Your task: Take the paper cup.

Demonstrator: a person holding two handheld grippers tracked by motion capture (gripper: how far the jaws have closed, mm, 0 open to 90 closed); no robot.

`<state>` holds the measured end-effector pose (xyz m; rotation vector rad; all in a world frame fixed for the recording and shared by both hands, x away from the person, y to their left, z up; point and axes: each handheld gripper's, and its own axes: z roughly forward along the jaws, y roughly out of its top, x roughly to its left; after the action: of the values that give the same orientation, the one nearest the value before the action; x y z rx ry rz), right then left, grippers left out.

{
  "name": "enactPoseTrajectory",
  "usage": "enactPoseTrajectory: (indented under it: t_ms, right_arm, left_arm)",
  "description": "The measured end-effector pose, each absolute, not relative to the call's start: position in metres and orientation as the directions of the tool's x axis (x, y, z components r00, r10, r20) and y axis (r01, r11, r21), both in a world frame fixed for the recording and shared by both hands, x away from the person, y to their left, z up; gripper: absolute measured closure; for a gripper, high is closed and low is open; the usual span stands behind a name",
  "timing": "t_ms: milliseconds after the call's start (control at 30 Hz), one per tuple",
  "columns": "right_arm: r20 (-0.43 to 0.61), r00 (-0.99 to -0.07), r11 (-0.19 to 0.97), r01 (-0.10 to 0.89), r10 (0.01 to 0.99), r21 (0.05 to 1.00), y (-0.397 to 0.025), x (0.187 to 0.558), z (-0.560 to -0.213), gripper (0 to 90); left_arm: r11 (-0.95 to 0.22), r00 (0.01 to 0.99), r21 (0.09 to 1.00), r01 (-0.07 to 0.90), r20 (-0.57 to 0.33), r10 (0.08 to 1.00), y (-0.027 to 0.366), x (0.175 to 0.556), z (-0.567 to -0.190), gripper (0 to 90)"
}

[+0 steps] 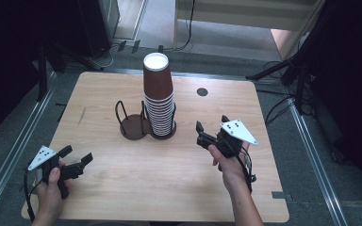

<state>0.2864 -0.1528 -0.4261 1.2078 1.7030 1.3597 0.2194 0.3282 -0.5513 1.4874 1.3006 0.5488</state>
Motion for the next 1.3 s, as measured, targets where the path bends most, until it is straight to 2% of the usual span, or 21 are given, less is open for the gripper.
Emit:
enactPoseTrajectory:
  t_ms: [1200,1300]
  right_arm:
    - [0.077,-0.469,0.045,0.243,0.880,0.969,-0.094,0.316,-0.403,12.9]
    - [0.070,-0.482,0.052,0.235,0.873,0.971,-0.090,0.317,-0.402,9.4]
  left_arm:
    - [0.086,0.334,0.894,0.440,-0.252,0.908,0.324,0.220,-0.551,2.4]
    - [0.084,0.336,0.894,0.441,-0.251,0.908,0.324,0.220,-0.551,2.4]
